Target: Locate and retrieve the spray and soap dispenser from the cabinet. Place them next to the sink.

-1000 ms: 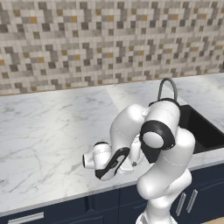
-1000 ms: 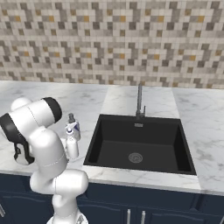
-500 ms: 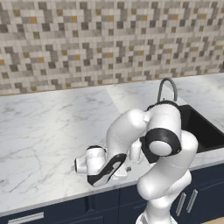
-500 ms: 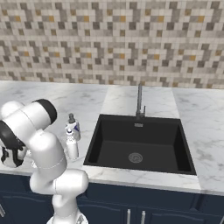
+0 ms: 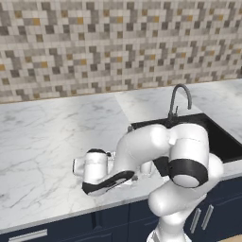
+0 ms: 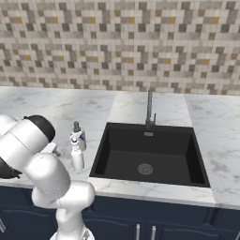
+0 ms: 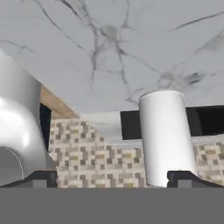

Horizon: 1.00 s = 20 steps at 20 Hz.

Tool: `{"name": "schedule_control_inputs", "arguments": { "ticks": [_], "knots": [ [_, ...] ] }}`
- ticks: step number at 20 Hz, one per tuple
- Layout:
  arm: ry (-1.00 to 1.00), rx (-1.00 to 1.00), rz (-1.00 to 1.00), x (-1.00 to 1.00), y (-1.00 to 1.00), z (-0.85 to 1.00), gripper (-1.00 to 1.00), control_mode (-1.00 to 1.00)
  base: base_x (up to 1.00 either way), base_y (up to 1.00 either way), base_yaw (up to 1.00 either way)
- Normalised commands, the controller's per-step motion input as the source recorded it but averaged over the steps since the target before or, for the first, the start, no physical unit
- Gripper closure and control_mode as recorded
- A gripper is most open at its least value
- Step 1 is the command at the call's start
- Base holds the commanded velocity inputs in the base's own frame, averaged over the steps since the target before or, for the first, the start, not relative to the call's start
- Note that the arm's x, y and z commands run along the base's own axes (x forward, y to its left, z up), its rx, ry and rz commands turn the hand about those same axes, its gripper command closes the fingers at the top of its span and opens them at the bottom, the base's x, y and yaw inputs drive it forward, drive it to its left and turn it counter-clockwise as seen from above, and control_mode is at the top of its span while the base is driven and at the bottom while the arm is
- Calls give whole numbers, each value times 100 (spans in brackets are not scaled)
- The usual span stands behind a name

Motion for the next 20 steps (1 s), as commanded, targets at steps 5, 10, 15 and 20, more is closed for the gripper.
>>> {"name": "schedule_control_inputs", "arguments": {
  "ticks": [5,10,15,20],
  "knots": [
    [11,17,2,-37,-20,78,-100,-100,0,0,0],
    [21,42,-1,-24,-32,25,-100,-100,0,0,0],
    [19,50,-4,-29,-29,10,-100,-100,0,0,0],
    [9,49,-4,-9,-38,27,-100,-100,0,0,0]
  ]
}}
